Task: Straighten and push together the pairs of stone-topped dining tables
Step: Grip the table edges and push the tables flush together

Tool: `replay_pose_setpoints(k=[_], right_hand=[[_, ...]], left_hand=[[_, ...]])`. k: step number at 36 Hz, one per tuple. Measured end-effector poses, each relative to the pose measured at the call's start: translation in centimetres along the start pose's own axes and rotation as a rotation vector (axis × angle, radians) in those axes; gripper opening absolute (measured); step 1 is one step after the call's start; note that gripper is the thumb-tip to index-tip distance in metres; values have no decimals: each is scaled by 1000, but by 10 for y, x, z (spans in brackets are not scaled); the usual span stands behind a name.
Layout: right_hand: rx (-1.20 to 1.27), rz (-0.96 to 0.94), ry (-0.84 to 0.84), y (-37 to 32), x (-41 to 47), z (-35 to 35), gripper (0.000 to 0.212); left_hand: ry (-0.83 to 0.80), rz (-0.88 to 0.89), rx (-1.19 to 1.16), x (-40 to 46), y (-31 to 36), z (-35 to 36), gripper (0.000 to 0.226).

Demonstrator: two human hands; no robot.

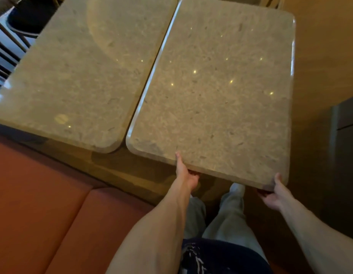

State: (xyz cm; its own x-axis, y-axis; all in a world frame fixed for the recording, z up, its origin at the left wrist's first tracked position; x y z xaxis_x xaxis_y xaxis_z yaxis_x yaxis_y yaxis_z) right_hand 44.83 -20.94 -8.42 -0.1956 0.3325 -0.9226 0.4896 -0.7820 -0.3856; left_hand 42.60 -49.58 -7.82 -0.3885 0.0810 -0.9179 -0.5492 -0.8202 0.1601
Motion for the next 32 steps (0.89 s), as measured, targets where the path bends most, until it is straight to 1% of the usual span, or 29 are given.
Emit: replay_pose_setpoints(k=[7,12,19,27,32], right_hand=[[26,8,-36,7,-8,-4,68],[39,47,-69,4,-8,-5,67],[39,26,-76,6,-10,-5,67],[88,96,-74,3,-8,-6,70],[196,146,-21,13,-10,-2,75]], left_hand=[[4,38,35,0,2,-7,74],[-8,47,53,0,2,-7,73],[-11,55,95,1,0,-9,70],[36,-7,77,-3,5,-5,67],[51,-82,40,-3,11,-6,71]])
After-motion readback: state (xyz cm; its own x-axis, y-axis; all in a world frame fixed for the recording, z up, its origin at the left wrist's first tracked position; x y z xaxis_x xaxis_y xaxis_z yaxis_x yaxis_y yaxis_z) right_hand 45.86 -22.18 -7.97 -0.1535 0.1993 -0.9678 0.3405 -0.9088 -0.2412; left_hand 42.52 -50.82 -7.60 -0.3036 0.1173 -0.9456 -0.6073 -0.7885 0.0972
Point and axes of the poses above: each hand's wrist, its own x-axis towards the middle knuckle, its own z-axis out of the palm, y = z × x, the point moved 4 cm from there along x, towards the middle knuckle, and after that the axes turned 11 degrees about x, right-handed, at the moved point
